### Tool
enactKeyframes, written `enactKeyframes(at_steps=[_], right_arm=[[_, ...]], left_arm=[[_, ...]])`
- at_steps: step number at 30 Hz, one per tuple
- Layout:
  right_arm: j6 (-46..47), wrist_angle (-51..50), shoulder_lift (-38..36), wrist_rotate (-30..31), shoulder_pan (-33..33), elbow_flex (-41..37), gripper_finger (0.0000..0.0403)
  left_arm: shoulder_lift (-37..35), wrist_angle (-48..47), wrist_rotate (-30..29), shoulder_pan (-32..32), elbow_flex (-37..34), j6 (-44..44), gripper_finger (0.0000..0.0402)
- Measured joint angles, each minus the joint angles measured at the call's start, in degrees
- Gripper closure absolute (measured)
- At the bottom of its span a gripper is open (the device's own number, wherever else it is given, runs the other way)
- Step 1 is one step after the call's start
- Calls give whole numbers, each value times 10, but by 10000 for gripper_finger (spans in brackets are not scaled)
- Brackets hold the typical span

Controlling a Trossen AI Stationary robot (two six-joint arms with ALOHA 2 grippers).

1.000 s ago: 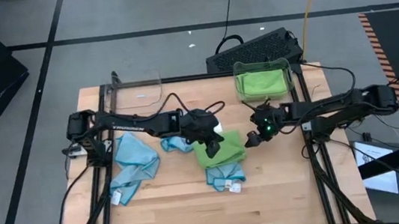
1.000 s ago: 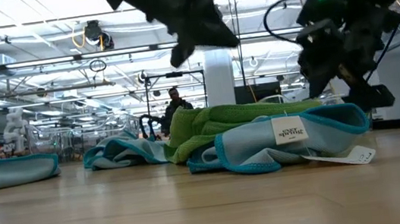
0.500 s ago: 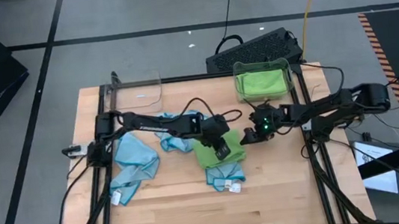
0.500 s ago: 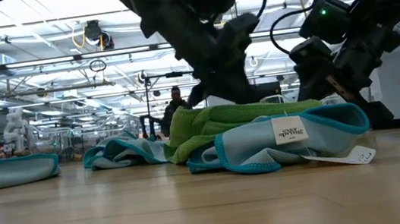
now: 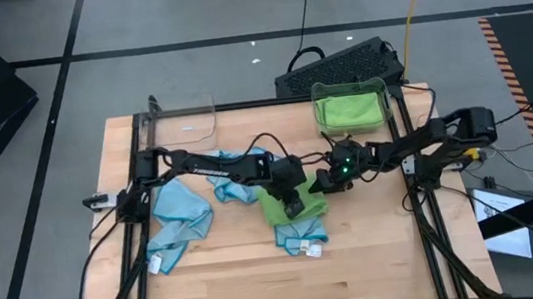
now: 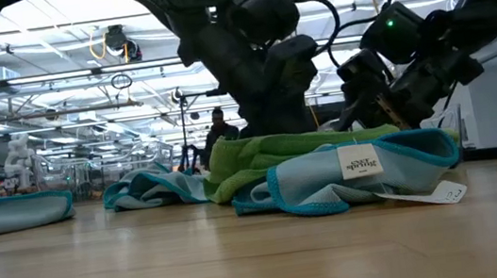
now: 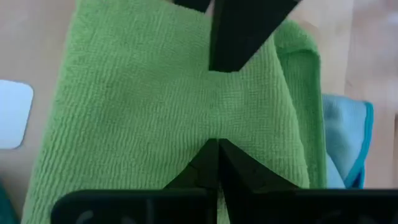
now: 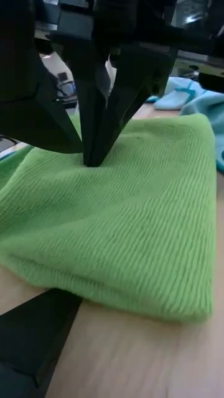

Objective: Sort microfiber towel by color & place in baskets
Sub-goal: Stack the green towel on top of the green towel in the right transparent bin

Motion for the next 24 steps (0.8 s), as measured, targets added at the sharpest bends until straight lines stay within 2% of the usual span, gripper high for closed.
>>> enactKeyframes(at_steps=[8, 13, 18, 24], right_arm=[[-31, 23, 10, 0, 8, 6, 58], [-30, 45, 11, -3, 9, 6, 97], [-21, 46, 20, 13, 15, 7, 138], [-24, 55, 54, -7, 16, 24, 159]], left_arm=[[0, 4, -10, 2, -26, 25, 397], [0, 13, -9, 0, -45, 25, 386], [-1, 38, 5, -7, -58, 25, 397], [-1, 41, 4, -15, -59, 27, 391]])
